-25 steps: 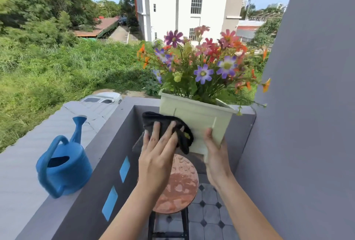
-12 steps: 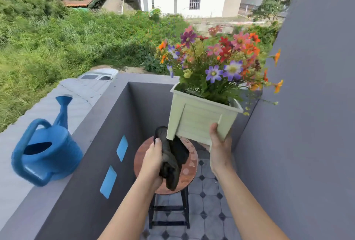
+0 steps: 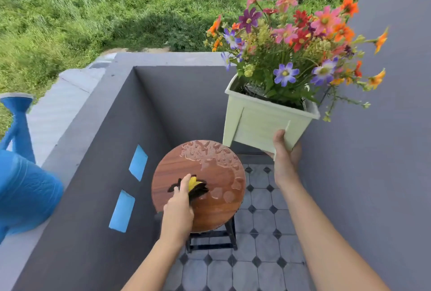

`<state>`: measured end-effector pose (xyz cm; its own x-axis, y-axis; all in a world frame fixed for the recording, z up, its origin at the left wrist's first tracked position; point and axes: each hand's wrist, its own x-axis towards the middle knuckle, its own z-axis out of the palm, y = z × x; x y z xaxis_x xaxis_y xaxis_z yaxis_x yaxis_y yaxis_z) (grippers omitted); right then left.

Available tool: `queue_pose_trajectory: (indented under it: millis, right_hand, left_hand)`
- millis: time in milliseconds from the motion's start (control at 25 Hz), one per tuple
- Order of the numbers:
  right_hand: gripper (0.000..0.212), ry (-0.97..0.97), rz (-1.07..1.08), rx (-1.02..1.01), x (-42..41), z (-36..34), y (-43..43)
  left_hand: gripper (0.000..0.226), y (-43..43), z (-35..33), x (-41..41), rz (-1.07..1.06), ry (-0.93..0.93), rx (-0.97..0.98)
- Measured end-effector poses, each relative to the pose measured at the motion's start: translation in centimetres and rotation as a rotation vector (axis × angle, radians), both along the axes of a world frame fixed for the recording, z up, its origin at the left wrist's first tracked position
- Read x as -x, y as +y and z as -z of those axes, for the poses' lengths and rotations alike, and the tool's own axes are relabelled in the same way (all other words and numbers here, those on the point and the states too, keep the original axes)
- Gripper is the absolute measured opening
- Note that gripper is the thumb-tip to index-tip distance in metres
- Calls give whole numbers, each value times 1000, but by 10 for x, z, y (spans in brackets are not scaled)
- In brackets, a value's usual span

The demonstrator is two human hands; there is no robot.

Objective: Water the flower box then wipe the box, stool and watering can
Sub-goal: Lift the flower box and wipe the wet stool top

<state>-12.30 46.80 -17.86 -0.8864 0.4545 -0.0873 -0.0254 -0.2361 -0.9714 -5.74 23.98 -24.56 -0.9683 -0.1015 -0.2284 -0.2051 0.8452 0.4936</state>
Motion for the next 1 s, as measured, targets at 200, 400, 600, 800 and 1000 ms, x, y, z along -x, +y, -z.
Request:
queue_pose_trajectory:
  millis: [200,400,600,800,1000]
  right_hand:
    - [68,-20,1,-3,23,25,15]
    - [69,1,16,-49,33,39,27]
    - [83,15,24,-58,34,51,29]
    - [81,54,44,-58,32,59,44]
    - [59,89,57,-70,38,67,48]
  left_hand:
    - [64,11,53,-33,377,-197,247]
    - [43,-37,70,5,876,90,437]
    - [47,14,89,25,1145,82,460]
    - [48,77,74,55,892,39,247]
    - [50,112,73,106,558,-12,240]
